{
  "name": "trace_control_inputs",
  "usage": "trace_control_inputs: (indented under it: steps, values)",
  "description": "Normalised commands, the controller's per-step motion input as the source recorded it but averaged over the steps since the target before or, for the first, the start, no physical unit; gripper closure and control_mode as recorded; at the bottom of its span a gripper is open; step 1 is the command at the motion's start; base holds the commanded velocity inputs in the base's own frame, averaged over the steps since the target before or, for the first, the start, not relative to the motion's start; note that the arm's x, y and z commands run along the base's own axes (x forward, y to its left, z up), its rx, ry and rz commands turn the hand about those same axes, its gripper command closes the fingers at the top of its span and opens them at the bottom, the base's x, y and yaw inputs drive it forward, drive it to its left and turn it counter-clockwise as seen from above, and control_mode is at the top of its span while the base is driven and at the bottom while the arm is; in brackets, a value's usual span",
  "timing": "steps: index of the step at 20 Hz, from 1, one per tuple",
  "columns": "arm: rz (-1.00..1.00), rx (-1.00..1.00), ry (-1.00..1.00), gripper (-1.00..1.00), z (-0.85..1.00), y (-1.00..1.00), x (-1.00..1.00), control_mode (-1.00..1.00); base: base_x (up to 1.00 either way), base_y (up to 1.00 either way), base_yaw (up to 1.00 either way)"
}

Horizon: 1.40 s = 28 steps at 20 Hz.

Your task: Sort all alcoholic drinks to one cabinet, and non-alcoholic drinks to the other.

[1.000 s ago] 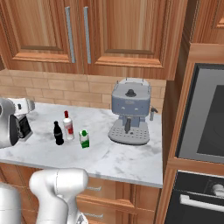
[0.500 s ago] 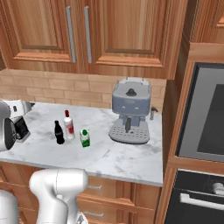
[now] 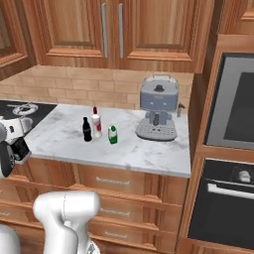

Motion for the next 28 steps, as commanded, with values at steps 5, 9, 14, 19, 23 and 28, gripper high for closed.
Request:
trace_control_inputs:
  steps: [5, 9, 14, 19, 23, 28]
  values:
    - [0.00, 0.00, 0.00, 1.00, 0.00, 0.00, 0.00, 1.00, -0.58, 0.34, 0.00]
    - [0.00, 0.00, 0.00, 1.00, 0.00, 0.00, 0.00, 1.00, -0.43, 0.50, 0.00]
    - [0.00, 0.00, 0.00, 1.00, 0.00, 0.00, 0.00, 1.00, -0.33, 0.57, 0.00]
    - [0.00, 0.00, 0.00, 1.00, 0.00, 0.00, 0.00, 1.00, -0.19, 0.66, 0.00]
    - [0.00, 0.00, 0.00, 1.00, 0.00, 0.00, 0.00, 1.00, -0.11, 0.61, 0.00]
    - [0.00, 0.00, 0.00, 1.00, 0.00, 0.00, 0.00, 1.00, 0.00, 0.67, -0.01]
